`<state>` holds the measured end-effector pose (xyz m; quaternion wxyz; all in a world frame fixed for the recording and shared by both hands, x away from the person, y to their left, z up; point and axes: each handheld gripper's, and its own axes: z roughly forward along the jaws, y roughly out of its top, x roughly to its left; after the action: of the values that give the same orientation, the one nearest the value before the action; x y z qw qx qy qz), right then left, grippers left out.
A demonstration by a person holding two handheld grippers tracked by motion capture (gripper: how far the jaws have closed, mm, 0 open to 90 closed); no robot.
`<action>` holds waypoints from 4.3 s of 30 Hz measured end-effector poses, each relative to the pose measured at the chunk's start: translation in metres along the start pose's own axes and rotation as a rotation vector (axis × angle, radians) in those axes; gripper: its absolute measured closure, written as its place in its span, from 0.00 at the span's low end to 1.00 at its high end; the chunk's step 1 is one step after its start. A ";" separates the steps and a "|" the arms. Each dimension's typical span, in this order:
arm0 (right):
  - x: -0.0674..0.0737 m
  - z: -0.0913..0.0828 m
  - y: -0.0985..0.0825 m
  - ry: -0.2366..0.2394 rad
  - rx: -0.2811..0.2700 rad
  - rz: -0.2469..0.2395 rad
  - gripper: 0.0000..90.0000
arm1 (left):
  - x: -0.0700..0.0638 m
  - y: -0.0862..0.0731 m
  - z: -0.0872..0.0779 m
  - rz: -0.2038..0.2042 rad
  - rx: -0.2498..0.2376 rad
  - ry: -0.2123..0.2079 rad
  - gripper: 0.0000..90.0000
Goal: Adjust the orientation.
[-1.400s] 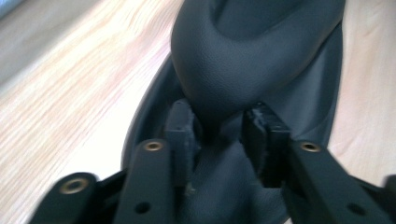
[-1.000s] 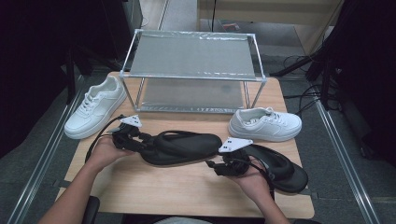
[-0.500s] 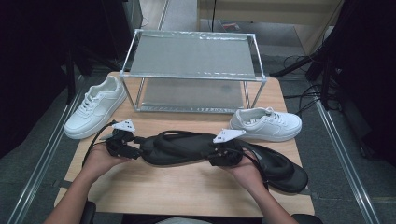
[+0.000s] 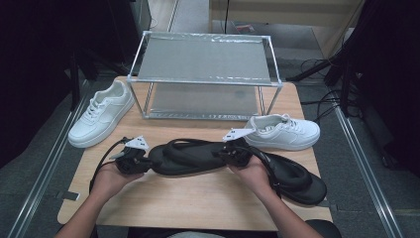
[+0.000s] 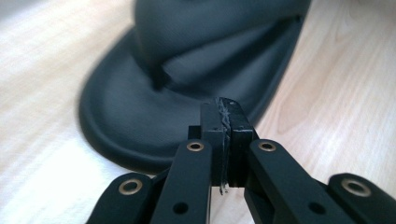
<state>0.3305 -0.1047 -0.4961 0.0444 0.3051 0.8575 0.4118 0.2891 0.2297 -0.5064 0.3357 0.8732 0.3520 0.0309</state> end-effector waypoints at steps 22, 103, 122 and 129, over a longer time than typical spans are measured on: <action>0.015 0.017 -0.005 -0.010 0.073 -0.058 1.00 | 0.014 -0.004 0.010 0.034 0.008 0.007 1.00; 0.020 0.002 -0.013 0.007 0.098 -0.045 1.00 | -0.007 0.006 0.021 0.057 0.017 -0.094 0.99; 0.023 0.002 -0.011 -0.050 0.086 -0.055 1.00 | 0.009 0.022 0.032 0.006 -0.017 -0.067 0.99; 0.026 0.005 -0.009 -0.054 0.075 -0.044 1.00 | 0.017 0.025 0.033 -0.009 -0.017 -0.060 0.98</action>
<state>0.3066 -0.0911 -0.5014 0.0652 0.2985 0.8774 0.3699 0.3266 0.2091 -0.5196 0.3535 0.8693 0.3455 0.0061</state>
